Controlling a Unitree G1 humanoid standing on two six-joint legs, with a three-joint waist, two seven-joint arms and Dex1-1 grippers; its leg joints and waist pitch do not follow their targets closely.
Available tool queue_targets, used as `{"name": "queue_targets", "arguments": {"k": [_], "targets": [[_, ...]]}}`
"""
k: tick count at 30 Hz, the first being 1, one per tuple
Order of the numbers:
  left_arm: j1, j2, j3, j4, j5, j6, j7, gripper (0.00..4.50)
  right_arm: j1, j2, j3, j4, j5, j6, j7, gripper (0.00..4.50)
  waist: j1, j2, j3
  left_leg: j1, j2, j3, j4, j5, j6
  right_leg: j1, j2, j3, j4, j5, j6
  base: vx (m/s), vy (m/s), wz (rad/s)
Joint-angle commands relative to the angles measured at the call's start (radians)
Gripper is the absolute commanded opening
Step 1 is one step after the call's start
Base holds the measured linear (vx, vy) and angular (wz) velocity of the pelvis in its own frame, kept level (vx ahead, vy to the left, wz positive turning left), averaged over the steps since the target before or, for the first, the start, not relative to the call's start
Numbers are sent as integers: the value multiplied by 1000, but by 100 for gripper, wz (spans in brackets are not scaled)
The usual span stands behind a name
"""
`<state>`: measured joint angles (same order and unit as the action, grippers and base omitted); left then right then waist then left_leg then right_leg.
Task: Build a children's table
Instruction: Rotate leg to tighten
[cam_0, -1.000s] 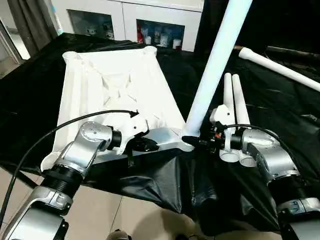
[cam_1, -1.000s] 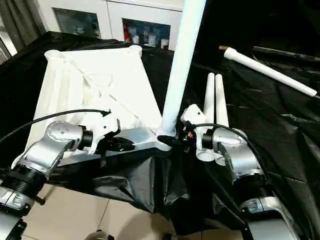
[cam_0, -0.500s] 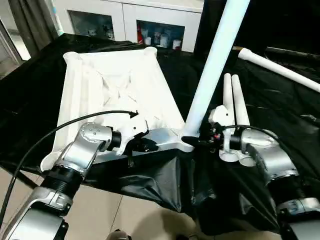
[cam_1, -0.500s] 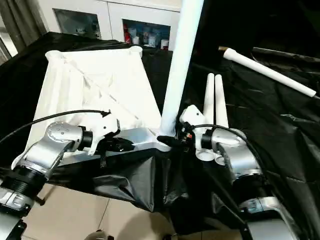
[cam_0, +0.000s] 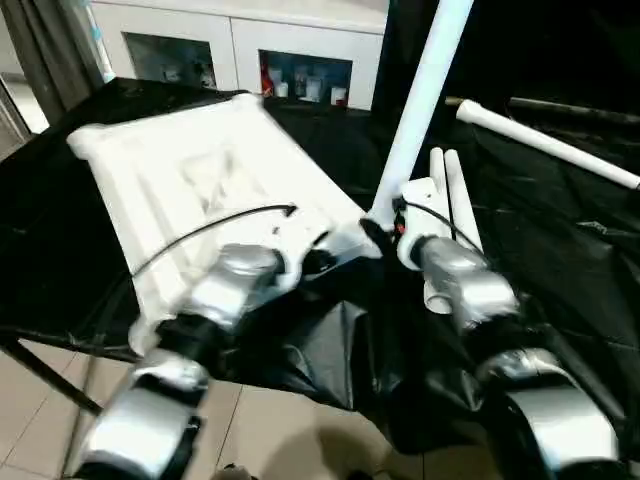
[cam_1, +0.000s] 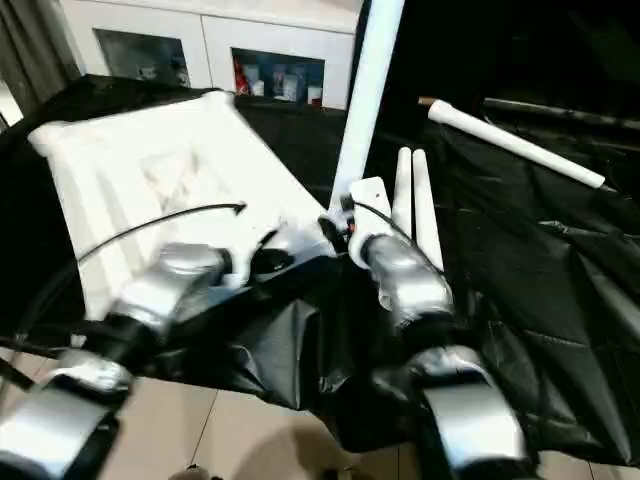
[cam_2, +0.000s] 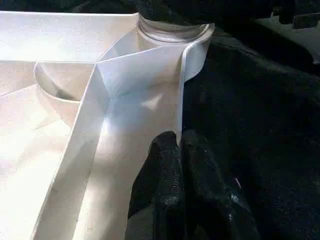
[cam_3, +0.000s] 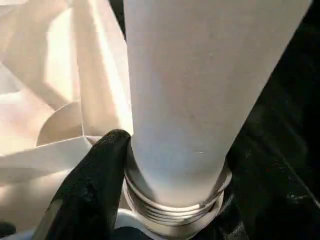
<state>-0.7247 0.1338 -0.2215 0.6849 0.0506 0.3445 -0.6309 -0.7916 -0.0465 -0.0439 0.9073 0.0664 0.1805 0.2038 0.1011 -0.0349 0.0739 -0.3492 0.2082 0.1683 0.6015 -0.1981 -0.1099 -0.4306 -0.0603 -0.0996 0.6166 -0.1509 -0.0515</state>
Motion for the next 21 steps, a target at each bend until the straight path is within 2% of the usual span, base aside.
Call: {"name": "queue_targets", "arguments": {"k": [1, 3, 4, 6, 7, 10, 11, 13, 16, 18, 21], "targets": [[-53, -7, 38, -14, 1, -23, 73, 0, 19, 89, 7, 86, 33, 36, 49, 299, 5, 1, -79, -7, 8, -2, -65, -136, 43, 72, -81, 51, -96, -400, -66, 0, 0, 0], [-51, -3, 34, -18, 1, -30, 62, 0, 10, 95, -2, 96, 38, 32, 56, 334, 3, 0, -79, -8, 9, -2, -66, -141, 45, 72, -81, 51, -96, -396, -68, 0, 0, 0], [-49, 0, 31, -20, -1, -36, 54, 0, 7, 96, -4, 99, 39, 30, 57, 334, 0, 0, -79, -9, 9, -4, -67, -142, 45, 73, -82, 50, -92, -389, -71, 0, 0, 0], [-44, 4, 30, -29, -9, -46, 35, 0, -2, 93, -1, 107, 33, 10, 59, 362, -8, 0, -81, -16, 8, -6, -67, -132, 45, 79, -83, 49, -90, -380, -69, 0, 0, 0], [-40, 8, 28, -36, -13, -54, 20, 0, -6, 90, -4, 106, 36, -2, 69, 370, -7, 1, -81, -13, 8, -5, -66, -129, 47, 77, -83, 51, -91, -374, -72, 0, 0, 0], [-27, 27, 12, -56, -13, -80, -29, 0, -14, 74, -9, 91, 45, -28, 109, 388, -5, 0, -84, -14, 9, -3, -65, -103, 60, 78, -82, 54, -82, -307, -98, 0, 0, 0], [-18, 36, 9, -70, -15, -79, -52, 0, -12, 61, -3, 75, 42, -35, 135, 407, -6, -2, -84, -13, 11, -2, -65, -93, 65, 76, -81, 55, -79, -277, -114, 0, 0, 0], [7, 64, -2, -102, -23, -101, -114, 0, 1, 23, 22, 32, 22, -32, 204, 421, -5, 0, -85, -14, 14, -3, -65, -89, 72, 80, -82, 55, -74, -249, -135, 0, 0, 0], [36, 101, -15, -133, -32, -129, -183, 0, 31, -29, 65, -35, 2, -19, 299, 444, -2, 2, -85, -10, 19, -1, -64, -81, 81, 78, -84, 58, -69, -201, -161, 0, 0, 0], [63, 135, -23, -160, -46, -161, -246, 0, 63, -90, 112, -101, -21, -15, 388, 444, 1, 2, -85, -9, 17, 1, -64, -82, 83, 79, -82, 59, -70, -195, -165, 0, 0, 0], [86, 164, -26, -188, -67, -177, -312, 0, 93, -152, 149, -161, -35, -10, 480, 444, 5, 2, -82, -9, 19, 1, -65, -91, 81, 79, -83, 59, -72, -211, -161, 0, 0, 0]]}}
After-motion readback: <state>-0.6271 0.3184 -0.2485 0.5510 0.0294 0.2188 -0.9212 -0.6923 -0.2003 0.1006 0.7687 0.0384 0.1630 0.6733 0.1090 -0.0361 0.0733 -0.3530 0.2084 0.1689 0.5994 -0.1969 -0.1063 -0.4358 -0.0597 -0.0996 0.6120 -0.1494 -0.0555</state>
